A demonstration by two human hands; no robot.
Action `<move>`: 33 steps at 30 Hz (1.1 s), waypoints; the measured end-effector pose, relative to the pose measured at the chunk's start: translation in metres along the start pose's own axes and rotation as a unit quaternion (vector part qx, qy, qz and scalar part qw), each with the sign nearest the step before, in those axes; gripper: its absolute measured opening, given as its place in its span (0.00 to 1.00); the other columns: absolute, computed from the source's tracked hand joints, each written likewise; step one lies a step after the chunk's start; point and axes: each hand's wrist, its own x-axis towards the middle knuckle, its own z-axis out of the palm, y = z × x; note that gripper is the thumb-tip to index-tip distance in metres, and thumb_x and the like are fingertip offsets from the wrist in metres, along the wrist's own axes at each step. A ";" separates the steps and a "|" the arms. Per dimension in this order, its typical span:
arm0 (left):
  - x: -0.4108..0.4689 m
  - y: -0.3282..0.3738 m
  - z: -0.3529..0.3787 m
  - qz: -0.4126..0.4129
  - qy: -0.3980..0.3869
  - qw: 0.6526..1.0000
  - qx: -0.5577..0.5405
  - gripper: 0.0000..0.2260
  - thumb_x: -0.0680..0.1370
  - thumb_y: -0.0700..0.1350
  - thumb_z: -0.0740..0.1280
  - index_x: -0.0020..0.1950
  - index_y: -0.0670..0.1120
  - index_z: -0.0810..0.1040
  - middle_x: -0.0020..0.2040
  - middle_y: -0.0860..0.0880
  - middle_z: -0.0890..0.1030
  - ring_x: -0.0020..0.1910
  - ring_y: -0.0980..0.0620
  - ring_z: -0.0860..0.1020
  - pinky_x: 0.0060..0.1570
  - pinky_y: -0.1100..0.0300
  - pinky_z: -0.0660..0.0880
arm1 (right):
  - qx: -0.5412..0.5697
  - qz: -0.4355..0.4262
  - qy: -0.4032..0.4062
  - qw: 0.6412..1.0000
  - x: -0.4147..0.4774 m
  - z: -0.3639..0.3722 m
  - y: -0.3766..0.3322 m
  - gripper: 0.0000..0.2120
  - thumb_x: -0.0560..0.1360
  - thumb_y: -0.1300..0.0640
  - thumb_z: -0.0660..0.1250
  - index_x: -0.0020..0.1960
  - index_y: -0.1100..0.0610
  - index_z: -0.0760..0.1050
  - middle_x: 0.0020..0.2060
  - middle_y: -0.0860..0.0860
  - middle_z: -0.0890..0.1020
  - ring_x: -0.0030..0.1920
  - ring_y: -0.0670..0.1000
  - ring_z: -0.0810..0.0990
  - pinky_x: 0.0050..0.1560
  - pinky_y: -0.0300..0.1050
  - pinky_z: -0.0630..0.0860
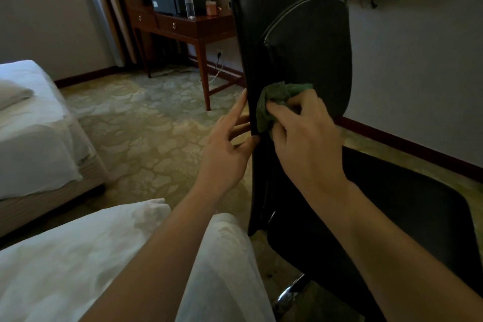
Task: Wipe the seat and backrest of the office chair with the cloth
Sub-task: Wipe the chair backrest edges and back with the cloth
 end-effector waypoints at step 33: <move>-0.005 -0.002 0.013 -0.039 0.039 0.992 -0.116 0.21 0.83 0.42 0.65 0.69 0.66 0.71 0.62 0.51 0.81 0.63 0.54 0.80 0.61 0.52 0.79 | 0.036 0.112 -0.087 0.989 -0.101 0.020 0.011 0.15 0.75 0.57 0.70 0.61 0.55 0.80 0.50 0.53 0.79 0.44 0.51 0.79 0.35 0.47 0.80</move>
